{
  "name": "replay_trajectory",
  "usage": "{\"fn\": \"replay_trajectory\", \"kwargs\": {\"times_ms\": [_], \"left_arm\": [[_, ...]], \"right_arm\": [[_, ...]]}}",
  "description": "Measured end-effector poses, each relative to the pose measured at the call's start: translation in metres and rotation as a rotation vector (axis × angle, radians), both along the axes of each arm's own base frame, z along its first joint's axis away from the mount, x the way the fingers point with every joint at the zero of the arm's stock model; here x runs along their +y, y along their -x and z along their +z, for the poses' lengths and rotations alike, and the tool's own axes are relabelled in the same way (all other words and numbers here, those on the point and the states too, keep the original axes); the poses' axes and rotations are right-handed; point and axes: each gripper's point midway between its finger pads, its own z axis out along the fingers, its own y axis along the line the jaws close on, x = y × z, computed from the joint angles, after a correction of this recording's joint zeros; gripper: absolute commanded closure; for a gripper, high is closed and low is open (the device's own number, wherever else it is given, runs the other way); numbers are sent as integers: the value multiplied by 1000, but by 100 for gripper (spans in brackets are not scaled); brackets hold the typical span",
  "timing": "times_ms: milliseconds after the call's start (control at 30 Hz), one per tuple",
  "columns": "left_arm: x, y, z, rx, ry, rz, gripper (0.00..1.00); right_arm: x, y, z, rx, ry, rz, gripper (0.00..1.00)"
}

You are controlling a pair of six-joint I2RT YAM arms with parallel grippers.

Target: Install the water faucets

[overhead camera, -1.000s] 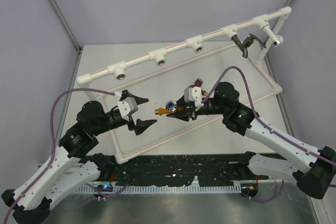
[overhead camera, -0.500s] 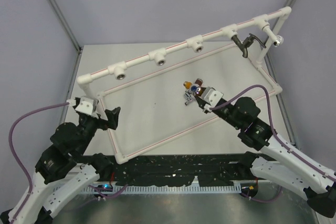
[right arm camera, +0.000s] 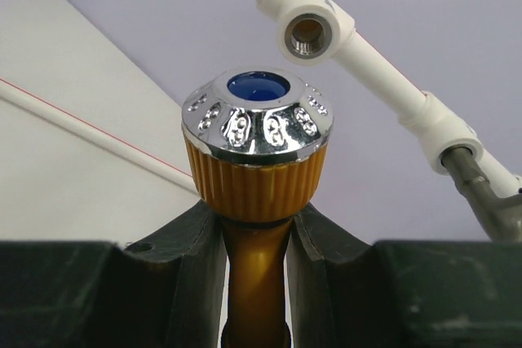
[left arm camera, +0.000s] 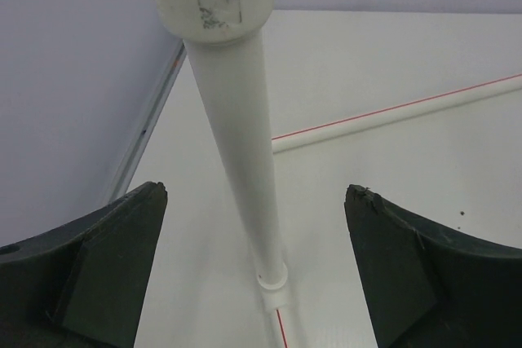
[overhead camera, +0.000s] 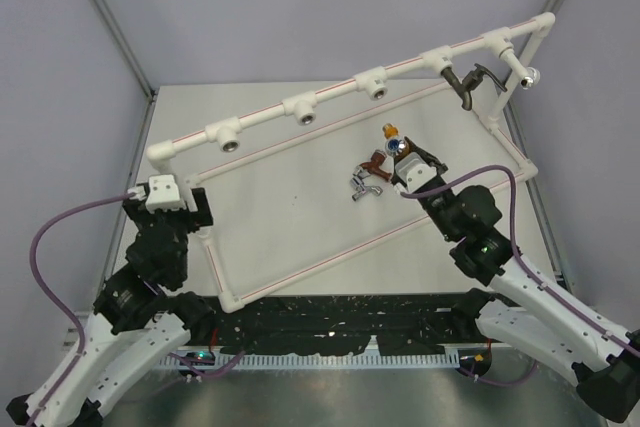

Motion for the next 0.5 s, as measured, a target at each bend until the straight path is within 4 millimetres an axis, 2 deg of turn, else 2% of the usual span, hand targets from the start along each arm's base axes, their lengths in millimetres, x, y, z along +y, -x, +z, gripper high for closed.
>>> {"fn": "replay_trajectory", "kwargs": {"times_ms": [200, 333, 433, 500], "left_arm": [[20, -25, -7, -42, 10, 162, 9], [36, -38, -7, -82, 80, 228, 19], [29, -45, -4, -101, 109, 192, 35], [24, -49, -1, -110, 117, 167, 55]], "right_arm": [[-11, -7, 3, -89, 56, -34, 95], [-13, -13, 7, -167, 137, -58, 95], [-13, -17, 15, -245, 207, -76, 95], [-11, -18, 20, -301, 263, -86, 95]]}}
